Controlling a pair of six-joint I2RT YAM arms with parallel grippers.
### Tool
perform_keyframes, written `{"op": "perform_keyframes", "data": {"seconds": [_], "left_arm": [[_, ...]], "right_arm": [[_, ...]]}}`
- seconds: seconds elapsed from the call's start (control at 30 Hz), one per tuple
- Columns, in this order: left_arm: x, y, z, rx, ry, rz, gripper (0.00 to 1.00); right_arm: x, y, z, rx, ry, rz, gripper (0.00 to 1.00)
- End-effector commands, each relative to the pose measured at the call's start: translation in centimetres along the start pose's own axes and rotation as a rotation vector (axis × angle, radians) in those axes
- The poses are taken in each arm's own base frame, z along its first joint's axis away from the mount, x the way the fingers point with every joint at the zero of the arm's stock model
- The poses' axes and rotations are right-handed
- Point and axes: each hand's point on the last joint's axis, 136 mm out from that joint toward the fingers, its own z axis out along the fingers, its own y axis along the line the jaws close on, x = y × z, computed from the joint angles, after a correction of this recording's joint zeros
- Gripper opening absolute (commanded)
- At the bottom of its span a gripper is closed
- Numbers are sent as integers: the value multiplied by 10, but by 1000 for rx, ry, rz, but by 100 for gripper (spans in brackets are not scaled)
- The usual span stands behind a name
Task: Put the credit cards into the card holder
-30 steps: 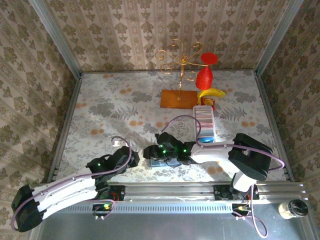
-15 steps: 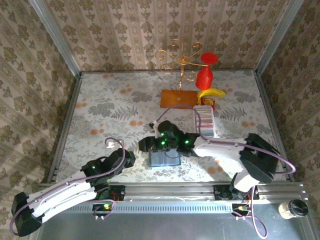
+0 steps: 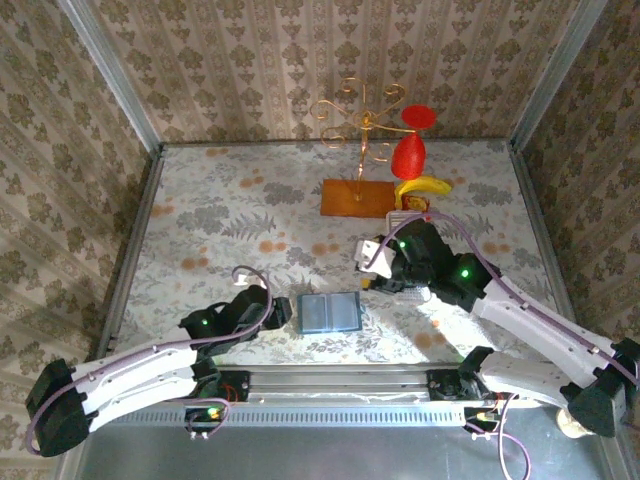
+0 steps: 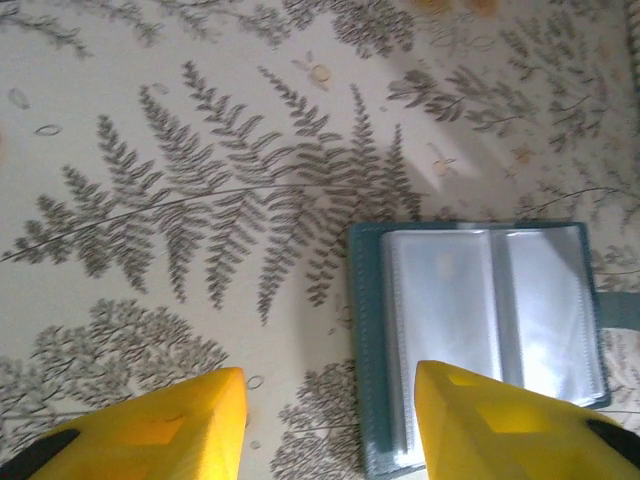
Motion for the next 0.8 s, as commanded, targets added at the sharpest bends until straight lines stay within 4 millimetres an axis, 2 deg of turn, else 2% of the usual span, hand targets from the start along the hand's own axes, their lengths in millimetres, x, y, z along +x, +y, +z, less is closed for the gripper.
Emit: {"op": "perform_keyframes", "data": {"seconds": [0.0,0.13,0.3,0.37,0.47,0.6,0.77], "left_arm": [[-6,-16,1,82,-11,17,50],[-6,-18,-1,94,4,42,51],[-5,-17,0,101,15,49,53],[-4,-15,1,100,17,41,53],[-3,-15,2,111,18,33,53],[-3,-14,3,107,17,30,53],[-1,-8,7,77,29,17,53]], "right_arm": [[85,4,4,-71,271,-312,69],[109,-17,10,-28,293,-345,71],[125,-15,23,-60,342,-396,73],[132,-12,29,-78,365,-407,77],[144,-19,43,-47,407,-451,78],[142,-29,52,14,406,-465,81],[151,-30,61,13,459,-492,90]]}}
